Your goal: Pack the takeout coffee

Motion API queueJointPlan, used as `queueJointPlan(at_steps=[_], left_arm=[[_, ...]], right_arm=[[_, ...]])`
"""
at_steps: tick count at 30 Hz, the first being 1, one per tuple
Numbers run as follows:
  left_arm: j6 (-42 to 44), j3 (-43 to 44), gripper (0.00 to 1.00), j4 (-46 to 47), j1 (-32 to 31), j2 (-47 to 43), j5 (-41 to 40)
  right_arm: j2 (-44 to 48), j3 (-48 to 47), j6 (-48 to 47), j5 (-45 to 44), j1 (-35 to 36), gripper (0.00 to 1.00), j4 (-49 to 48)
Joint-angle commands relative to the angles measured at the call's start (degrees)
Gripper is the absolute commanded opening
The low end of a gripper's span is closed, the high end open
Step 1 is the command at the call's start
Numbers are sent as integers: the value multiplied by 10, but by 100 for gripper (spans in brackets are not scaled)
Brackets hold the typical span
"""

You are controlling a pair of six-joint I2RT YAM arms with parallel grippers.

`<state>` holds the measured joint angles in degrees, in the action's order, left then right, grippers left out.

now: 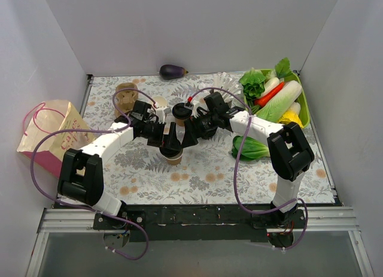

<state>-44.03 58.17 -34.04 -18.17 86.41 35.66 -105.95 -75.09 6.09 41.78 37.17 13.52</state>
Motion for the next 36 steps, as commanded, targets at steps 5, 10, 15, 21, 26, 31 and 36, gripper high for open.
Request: queueJointPlan(at_steps=[5, 10, 15, 21, 26, 31, 36], left_arm=[[5, 10, 98, 7, -21, -26, -31], [8, 10, 98, 4, -35, -29, -37], [22, 26, 98, -8, -37, -35, -59], [40, 49, 98, -16, -37, -41, -103], [55, 67, 98, -22, -37, -49, -83], [70, 59, 98, -32, -36, -51, -81], [69, 72, 98, -37, -35, -72, -95]], right_arm=[[24, 1, -7, -12, 2, 98, -3], [29, 7, -7, -14, 3, 98, -2], [33, 7, -11, -17, 3, 98, 3], [34, 6, -17, -21, 2, 98, 9], [36, 2, -24, -23, 2, 98, 15], [36, -2, -27, -24, 2, 98, 20], [38, -6, -32, -28, 2, 98, 23]])
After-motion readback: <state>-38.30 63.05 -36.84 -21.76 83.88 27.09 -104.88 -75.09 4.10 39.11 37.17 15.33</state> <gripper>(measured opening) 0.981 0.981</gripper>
